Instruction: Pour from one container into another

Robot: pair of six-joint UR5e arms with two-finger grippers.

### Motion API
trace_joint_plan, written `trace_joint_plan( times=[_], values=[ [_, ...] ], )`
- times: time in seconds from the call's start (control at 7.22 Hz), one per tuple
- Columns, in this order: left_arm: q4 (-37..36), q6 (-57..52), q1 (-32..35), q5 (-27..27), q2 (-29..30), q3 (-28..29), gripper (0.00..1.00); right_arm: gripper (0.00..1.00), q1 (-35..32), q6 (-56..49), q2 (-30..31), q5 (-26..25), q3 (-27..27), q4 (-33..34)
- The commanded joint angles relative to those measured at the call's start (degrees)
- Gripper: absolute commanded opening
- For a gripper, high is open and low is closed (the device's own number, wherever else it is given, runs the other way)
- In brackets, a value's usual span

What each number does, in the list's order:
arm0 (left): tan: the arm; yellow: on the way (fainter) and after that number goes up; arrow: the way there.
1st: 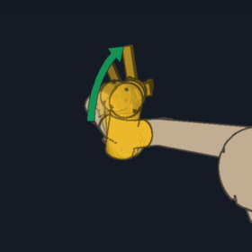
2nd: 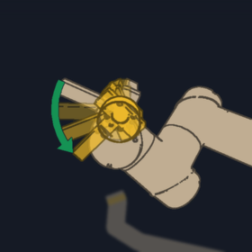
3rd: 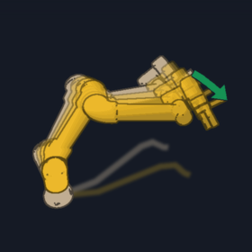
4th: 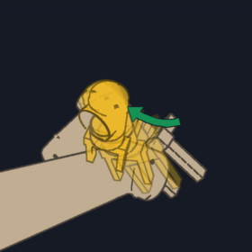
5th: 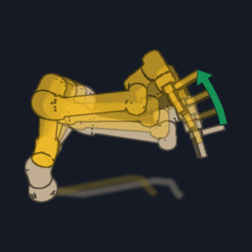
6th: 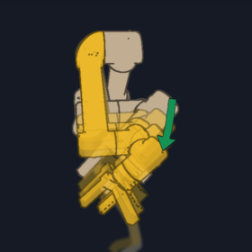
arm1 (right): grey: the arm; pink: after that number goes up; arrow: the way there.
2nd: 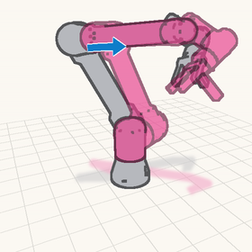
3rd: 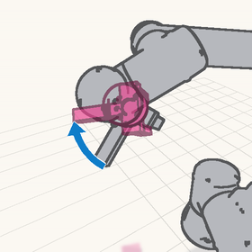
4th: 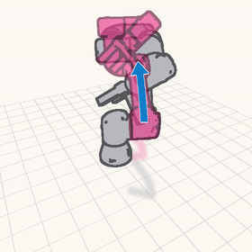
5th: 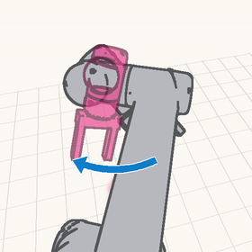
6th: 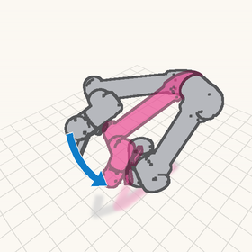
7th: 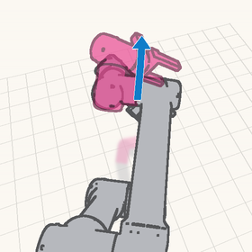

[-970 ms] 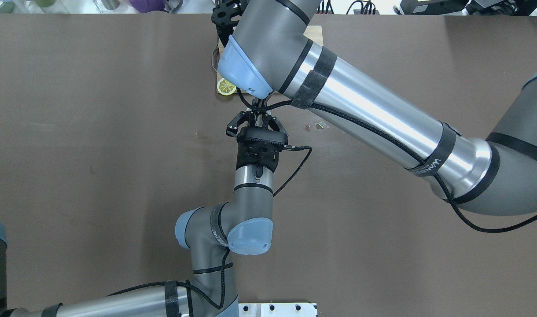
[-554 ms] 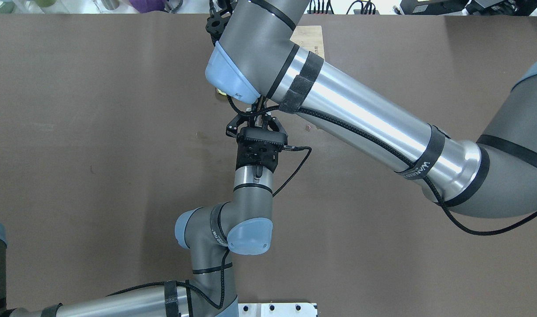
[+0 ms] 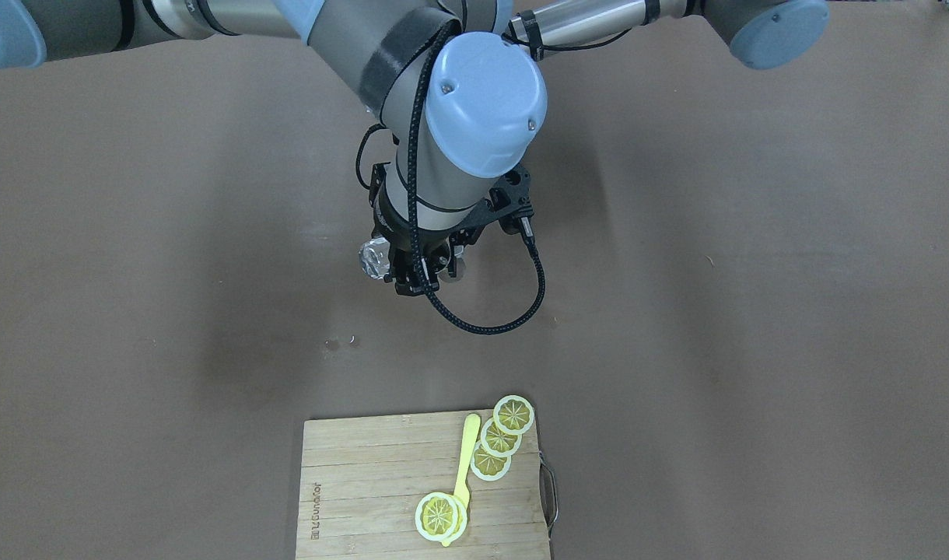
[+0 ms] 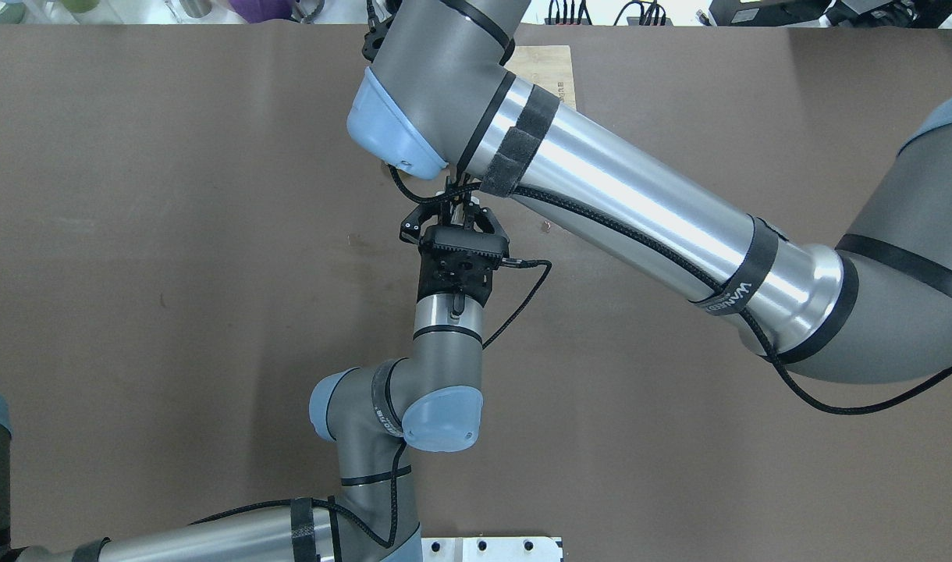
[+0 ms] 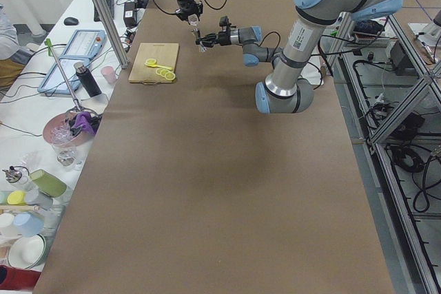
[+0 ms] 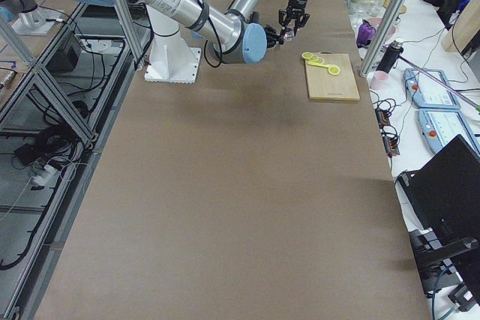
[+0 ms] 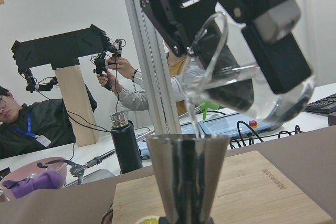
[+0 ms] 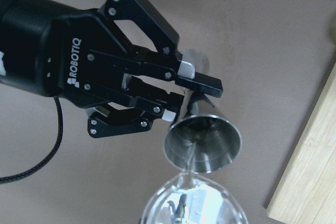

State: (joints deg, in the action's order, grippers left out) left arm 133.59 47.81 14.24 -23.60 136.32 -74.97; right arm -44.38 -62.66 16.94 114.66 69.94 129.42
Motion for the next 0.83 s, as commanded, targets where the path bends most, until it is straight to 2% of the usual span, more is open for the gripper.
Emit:
trace_joint_plan(
  times=[0.0,0.69],
  values=[
    [0.2,0.0,0.0,0.0,0.0,0.0,0.00,0.00,0.1,-0.8,-0.2,-0.5,-0.2,0.0],
    [0.7,0.0,0.0,0.0,-0.3,0.1,0.00,0.00,-3.0,-0.6,2.7,4.2,4.2,-2.9]
  ],
)
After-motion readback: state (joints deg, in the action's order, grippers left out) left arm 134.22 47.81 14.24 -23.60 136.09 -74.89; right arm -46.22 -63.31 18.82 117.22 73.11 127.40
